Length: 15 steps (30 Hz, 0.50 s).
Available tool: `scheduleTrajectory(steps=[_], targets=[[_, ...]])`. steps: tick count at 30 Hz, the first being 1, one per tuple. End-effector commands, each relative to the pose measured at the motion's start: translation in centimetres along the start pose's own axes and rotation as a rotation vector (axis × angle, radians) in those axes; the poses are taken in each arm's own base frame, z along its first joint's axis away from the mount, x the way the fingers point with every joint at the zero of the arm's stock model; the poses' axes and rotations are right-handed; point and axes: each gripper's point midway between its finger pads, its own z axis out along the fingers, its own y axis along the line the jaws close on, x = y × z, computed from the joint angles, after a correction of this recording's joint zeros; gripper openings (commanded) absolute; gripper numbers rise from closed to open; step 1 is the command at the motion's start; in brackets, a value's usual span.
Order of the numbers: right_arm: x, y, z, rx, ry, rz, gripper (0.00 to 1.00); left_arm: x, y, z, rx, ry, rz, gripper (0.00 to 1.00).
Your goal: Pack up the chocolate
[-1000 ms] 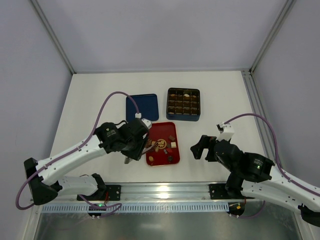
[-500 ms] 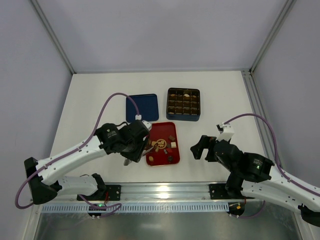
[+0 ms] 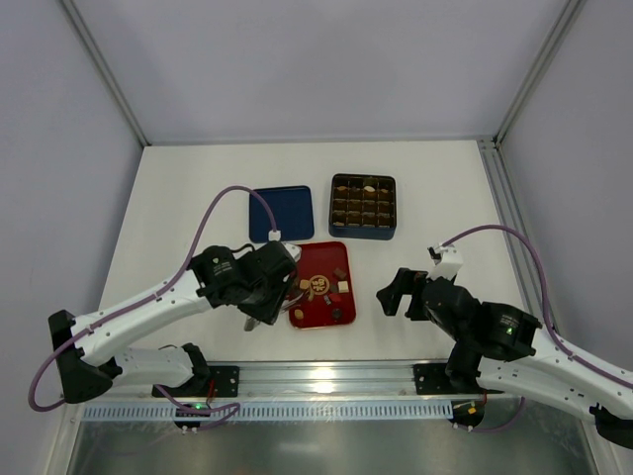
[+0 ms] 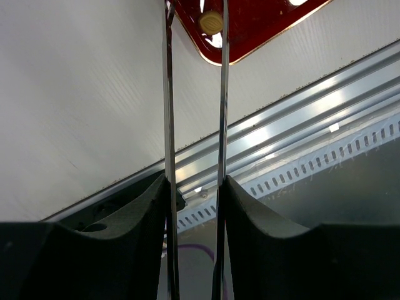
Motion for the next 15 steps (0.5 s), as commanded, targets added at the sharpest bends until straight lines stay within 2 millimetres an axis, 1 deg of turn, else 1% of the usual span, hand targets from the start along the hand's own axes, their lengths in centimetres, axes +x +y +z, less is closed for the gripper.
scheduleTrajectory(steps=[1, 15], targets=[[-0.51, 0.4, 0.1, -0.012, -0.027, 0.02, 1.0, 0.07, 0.16, -0.43, -0.007, -0.012, -0.008, 0.39], [-0.3, 0.47, 0.31, -0.015, -0.023, 0.022, 1.0, 0.63, -0.03, -0.54, -0.013, 0.0, 0.002, 0.39]])
